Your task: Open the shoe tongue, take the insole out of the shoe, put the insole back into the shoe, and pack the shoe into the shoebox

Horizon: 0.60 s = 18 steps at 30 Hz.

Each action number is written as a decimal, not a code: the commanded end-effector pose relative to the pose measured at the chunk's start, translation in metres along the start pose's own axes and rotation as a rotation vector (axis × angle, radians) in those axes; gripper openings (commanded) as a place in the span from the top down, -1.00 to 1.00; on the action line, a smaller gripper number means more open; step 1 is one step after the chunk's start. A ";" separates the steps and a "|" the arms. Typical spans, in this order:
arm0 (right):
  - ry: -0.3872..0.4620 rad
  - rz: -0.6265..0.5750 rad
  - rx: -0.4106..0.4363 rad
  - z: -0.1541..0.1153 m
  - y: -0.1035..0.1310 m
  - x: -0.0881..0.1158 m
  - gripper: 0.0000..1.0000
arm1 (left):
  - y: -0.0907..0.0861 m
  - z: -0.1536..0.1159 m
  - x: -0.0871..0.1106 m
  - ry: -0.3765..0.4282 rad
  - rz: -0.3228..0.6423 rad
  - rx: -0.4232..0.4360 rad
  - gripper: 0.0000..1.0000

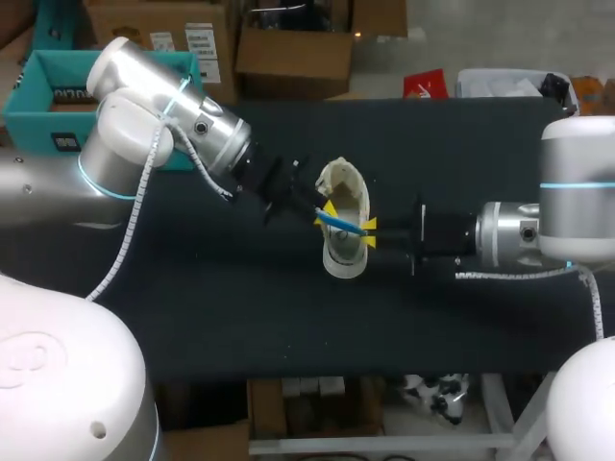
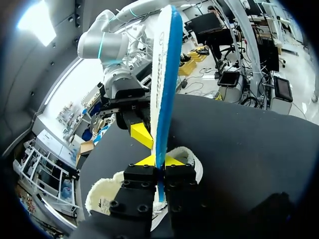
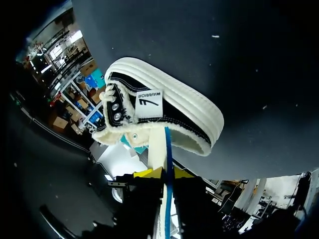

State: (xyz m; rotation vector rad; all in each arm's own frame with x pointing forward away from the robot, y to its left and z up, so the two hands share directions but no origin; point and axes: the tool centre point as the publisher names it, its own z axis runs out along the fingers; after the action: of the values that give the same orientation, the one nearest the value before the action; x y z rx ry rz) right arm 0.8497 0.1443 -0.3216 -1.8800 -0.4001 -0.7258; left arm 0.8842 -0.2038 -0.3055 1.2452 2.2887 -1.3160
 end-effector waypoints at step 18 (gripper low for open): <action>-0.022 -0.082 -0.112 0.027 0.017 0.004 1.00 | 0.033 0.012 -0.005 0.073 -0.012 0.005 1.00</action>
State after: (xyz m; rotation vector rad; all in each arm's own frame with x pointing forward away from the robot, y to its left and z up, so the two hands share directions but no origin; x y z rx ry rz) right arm 0.8641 0.1514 -0.3348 -1.9801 -0.4569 -0.8057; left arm 0.9020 -0.2036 -0.3224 1.2952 2.3433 -1.2863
